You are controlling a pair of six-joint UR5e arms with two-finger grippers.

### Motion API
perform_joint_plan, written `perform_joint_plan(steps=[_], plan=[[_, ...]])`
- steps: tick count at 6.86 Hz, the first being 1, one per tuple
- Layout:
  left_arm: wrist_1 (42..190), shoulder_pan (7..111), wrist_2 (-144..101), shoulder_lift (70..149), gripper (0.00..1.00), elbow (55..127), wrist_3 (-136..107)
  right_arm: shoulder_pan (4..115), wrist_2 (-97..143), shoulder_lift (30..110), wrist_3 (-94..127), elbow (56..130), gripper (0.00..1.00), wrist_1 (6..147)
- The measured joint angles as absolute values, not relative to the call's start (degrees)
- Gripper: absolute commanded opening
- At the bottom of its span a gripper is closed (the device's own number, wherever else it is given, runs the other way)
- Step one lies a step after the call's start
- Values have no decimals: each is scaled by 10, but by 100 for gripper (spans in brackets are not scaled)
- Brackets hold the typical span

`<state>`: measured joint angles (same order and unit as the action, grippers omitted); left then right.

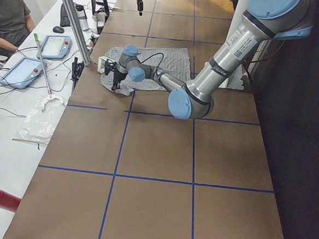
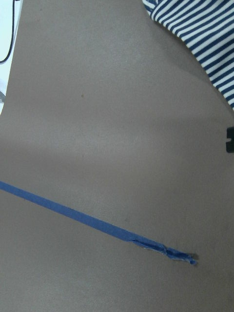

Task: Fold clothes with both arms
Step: 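Fold the sleeve nearest the left gripper inward onto the shirt body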

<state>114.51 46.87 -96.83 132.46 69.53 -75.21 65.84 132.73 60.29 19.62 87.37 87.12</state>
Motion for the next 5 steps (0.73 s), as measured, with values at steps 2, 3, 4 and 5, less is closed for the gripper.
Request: perform_joint_plan(steps=[2,3,4,5], plan=[[1124,444,-970,1390,0,672,-862,658,1325,604,201,876,100,870],[1141,430,-970,1427,0,629,-905,658,1321,605,211,878,100,870],[1168,421,-968,1452,0,588,-927,657,1319,605,218,878,100,870],[1196,418,-967,1464,0,560,-942,655,1319,605,221,878,100,870]])
